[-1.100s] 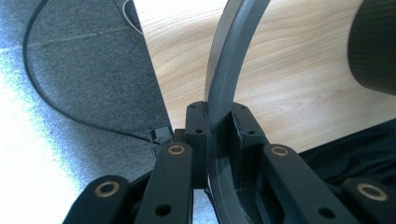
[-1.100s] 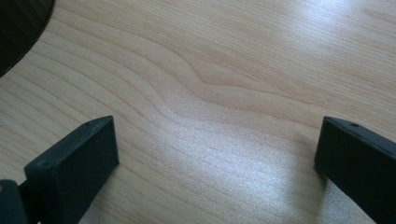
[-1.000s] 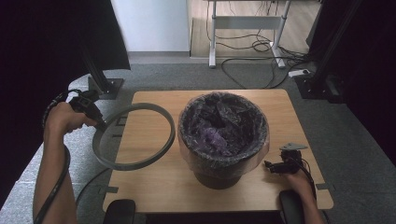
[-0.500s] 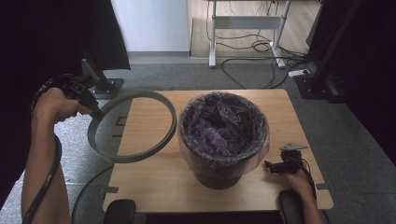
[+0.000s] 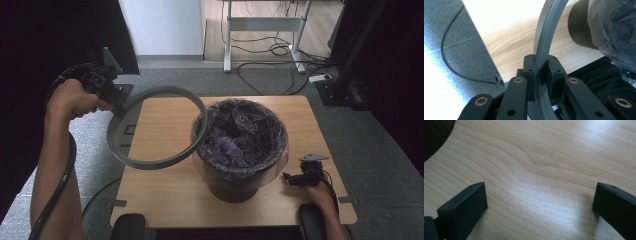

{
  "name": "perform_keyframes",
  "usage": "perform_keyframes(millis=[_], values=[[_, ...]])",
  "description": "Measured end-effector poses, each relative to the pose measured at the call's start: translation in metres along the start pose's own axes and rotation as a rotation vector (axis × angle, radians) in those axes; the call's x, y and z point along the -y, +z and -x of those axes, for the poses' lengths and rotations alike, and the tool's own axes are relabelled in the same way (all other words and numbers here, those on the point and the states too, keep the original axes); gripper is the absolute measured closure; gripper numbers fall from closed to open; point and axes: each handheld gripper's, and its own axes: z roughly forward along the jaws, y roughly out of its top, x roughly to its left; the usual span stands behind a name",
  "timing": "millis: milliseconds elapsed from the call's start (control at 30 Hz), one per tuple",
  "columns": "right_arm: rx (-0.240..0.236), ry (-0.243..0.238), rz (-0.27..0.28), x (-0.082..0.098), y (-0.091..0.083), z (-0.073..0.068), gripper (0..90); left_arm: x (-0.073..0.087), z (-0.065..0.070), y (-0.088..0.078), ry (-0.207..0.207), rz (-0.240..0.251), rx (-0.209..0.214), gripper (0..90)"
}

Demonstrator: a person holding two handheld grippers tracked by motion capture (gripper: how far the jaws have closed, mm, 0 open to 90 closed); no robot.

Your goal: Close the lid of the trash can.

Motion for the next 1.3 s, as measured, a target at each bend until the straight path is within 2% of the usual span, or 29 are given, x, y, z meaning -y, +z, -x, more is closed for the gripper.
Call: perform_keyframes(millis=[567, 867, 1133, 1300], values=[[-0.001, 0.0, 0.0, 0.0, 0.0, 0.0, 0.0, -0.055, 0.072, 0.023, 0.139, -0.034, 0.016, 79.5], [-0.003, 0.0, -0.001, 0.0, 0.0, -0.001, 0.0, -0.081, 0.11, 0.04, 0.2, -0.06, 0.022, 79.4], [-0.006, -0.002, -0.001, 0.0, 0.0, -0.001, 0.0, -0.102, 0.139, 0.058, 0.245, -0.074, 0.038, 79.3], [-0.007, -0.004, -0.001, 0.0, 0.0, -0.001, 0.0, -0.115, 0.156, 0.07, 0.269, -0.085, 0.034, 79.3]])
